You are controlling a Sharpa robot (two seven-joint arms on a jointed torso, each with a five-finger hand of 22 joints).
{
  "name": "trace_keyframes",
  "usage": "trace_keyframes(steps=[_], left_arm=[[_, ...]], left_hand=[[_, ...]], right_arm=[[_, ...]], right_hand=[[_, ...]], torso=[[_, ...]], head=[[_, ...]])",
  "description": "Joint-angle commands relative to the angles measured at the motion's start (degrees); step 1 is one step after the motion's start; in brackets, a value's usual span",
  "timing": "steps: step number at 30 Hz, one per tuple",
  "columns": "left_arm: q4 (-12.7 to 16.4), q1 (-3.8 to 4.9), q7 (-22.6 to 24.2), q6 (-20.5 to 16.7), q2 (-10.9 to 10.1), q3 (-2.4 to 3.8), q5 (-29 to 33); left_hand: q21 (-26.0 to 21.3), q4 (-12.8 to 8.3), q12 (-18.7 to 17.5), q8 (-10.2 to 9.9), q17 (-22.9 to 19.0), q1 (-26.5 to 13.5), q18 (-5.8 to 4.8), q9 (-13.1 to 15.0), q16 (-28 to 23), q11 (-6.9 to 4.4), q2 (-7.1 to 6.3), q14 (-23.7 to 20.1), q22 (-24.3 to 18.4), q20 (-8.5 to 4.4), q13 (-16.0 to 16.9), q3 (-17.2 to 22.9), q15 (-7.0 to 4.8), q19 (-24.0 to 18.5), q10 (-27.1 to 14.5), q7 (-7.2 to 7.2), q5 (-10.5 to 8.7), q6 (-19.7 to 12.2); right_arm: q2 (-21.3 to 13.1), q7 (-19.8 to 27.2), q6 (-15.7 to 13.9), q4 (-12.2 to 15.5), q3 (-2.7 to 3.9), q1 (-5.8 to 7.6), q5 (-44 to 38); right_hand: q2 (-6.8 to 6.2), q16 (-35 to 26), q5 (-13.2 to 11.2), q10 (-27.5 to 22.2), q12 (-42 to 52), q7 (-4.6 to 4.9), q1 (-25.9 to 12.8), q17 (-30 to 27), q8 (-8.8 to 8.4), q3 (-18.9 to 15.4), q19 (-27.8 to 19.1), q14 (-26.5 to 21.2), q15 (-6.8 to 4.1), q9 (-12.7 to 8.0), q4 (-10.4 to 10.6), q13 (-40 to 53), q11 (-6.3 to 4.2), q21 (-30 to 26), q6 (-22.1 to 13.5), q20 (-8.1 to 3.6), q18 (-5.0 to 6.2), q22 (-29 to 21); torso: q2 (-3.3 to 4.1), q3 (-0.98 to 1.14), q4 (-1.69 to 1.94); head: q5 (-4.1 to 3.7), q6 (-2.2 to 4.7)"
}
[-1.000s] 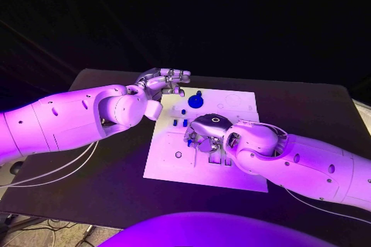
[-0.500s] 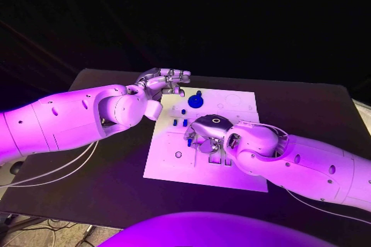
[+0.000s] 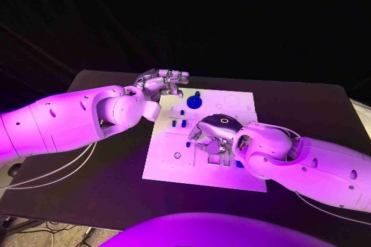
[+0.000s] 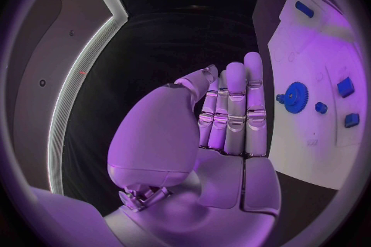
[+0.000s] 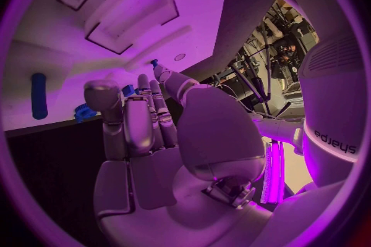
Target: Assemble the parts on the task board
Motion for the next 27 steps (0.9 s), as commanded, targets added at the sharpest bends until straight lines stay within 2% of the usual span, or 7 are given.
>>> trace_keyframes(steps=[1, 10, 14, 17, 21, 25, 27], left_arm=[[0.0, 0.01, 0.2, 1.2, 0.2, 0.04, -0.3], [-0.1, 0.01, 0.1, 1.2, 0.1, 0.03, -0.3], [-0.1, 0.01, 0.1, 1.3, 0.1, 0.03, -0.3], [0.0, 0.01, 0.1, 1.4, 0.0, 0.03, -0.7], [0.1, 0.01, 0.2, 1.4, -0.1, 0.03, -1.2], [0.2, 0.01, 0.3, 1.4, -0.3, 0.03, -1.7], [0.2, 0.01, 0.3, 1.5, -0.3, 0.03, -1.8]], left_hand=[[-0.3, -0.1, 0.3, 0.2, -0.1, 0.0, 1.08, -0.1, -0.4, 0.13, 0.36, -0.4, 0.0, 0.46, 0.1, -0.4, -0.06, -0.1, -0.4, 0.07, 0.11, -0.3], [-0.3, -0.1, 0.3, 0.2, -0.1, 0.0, 1.08, -0.1, -0.4, 0.13, 0.36, -0.4, 0.0, 0.46, 0.1, -0.4, -0.06, -0.1, -0.4, 0.07, 0.11, -0.3], [-0.3, -0.1, 0.3, 0.2, -0.1, 0.0, 1.08, -0.1, -0.4, 0.13, 0.36, -0.4, 0.0, 0.46, 0.1, -0.4, -0.06, -0.1, -0.4, 0.07, 0.11, -0.3], [-0.3, -0.1, 0.3, 0.2, -0.1, 0.0, 1.08, -0.1, -0.4, 0.13, 0.36, -0.4, 0.0, 0.46, 0.1, -0.4, -0.06, -0.1, -0.4, 0.07, 0.11, -0.3], [-0.3, -0.2, 0.4, 0.3, -0.1, 0.1, 1.08, -0.1, -0.4, 0.15, 0.4, -0.4, -0.1, 0.45, 0.1, -0.4, -0.06, -0.1, -0.5, 0.09, 0.1, -0.3], [-0.3, -0.2, 0.4, 0.3, -0.1, 0.1, 1.08, -0.1, -0.4, 0.15, 0.4, -0.4, -0.1, 0.45, 0.1, -0.4, -0.06, -0.1, -0.5, 0.09, 0.1, -0.3], [-0.3, -0.2, 0.4, 0.3, -0.1, 0.1, 1.08, -0.1, -0.4, 0.15, 0.4, -0.4, -0.1, 0.45, 0.1, -0.4, -0.06, -0.1, -0.5, 0.09, 0.1, -0.3]], right_arm=[[0.3, -0.6, 0.3, 0.1, 0.02, 0.08, 0.8], [-0.6, -1.5, -2.8, 0.3, 0.08, 0.15, 0.4], [-2.4, -1.8, -3.5, 1.7, 0.57, 0.27, 0.8], [-4.7, -2.2, -2.7, 3.1, 1.01, 1.16, 2.2], [-8.4, -3.3, -0.6, 4.5, 1.26, 3.07, 3.5], [-12.3, -4.4, 1.5, 5.2, 1.36, 4.83, 3.6], [-13.7, -4.6, 2.3, 5.1, 1.38, 5.27, 3.3]], right_hand=[[-0.11, -0.3, 0.4, 0.2, 0.3, -0.04, 0.3, -0.2, 0.27, -0.4, 0.0, 2.0, 0.04, -0.1, -0.1, 0.0, -0.08, -0.2, 0.5, 0.23, 0.42, -0.2], [-0.04, -0.3, 0.8, -0.4, 0.3, 0.15, 0.4, -0.2, -0.05, -0.3, 0.0, 2.0, 0.1, -0.3, -0.1, -0.2, 0.07, -0.2, 0.1, 0.15, 0.38, -0.2], [0.05, -0.3, 1.3, -0.3, 0.5, 0.26, 0.6, -0.3, 0.02, -0.2, 0.1, 1.9, 0.16, -0.3, -0.2, -0.1, 0.12, -0.1, 0.2, 0.2, 0.33, 0.0], [-0.35, -0.2, 1.4, -0.3, 0.6, 0.27, 0.4, -0.2, 0.0, -0.4, 0.2, 2.0, 0.21, -0.4, -0.2, -0.1, 0.15, -0.1, 0.3, 0.24, 0.32, 0.0], [-1.64, -0.3, 2.0, -1.1, 0.5, 0.0, -0.6, -0.4, -0.16, -1.4, 0.2, 1.9, 0.22, -0.6, 0.0, -0.2, 0.04, -0.2, -0.2, 0.29, 0.36, -0.2], [-3.63, -0.5, 3.5, -4.2, -0.3, -0.24, -1.8, -0.8, -0.31, -4.2, -0.6, 1.8, -0.48, -1.4, 0.5, -0.3, -0.1, -1.5, -2.1, -0.12, 0.67, -1.8], [-3.94, -0.8, 4.3, -6.1, -0.7, -0.36, -1.7, -1.2, -0.24, -5.9, -1.1, 1.7, -1.02, -1.8, 0.8, -0.2, -0.13, -2.3, -3.3, -0.63, 0.83, -2.9]], torso=[[0.06, 0.05, 0.15], [0.07, 0.0, 0.12], [0.04, 0.0, 0.08], [0.0, -0.08, 0.08], [-0.1, -0.14, -0.02], [-0.24, -0.29, -0.27], [-0.27, -0.32, -0.35]], head=[[-0.14, 0.03], [-0.17, 0.2], [-0.69, 0.6], [-1.38, 1.03], [-1.99, 1.45], [-2.49, 1.9], [-2.47, 2.01]])
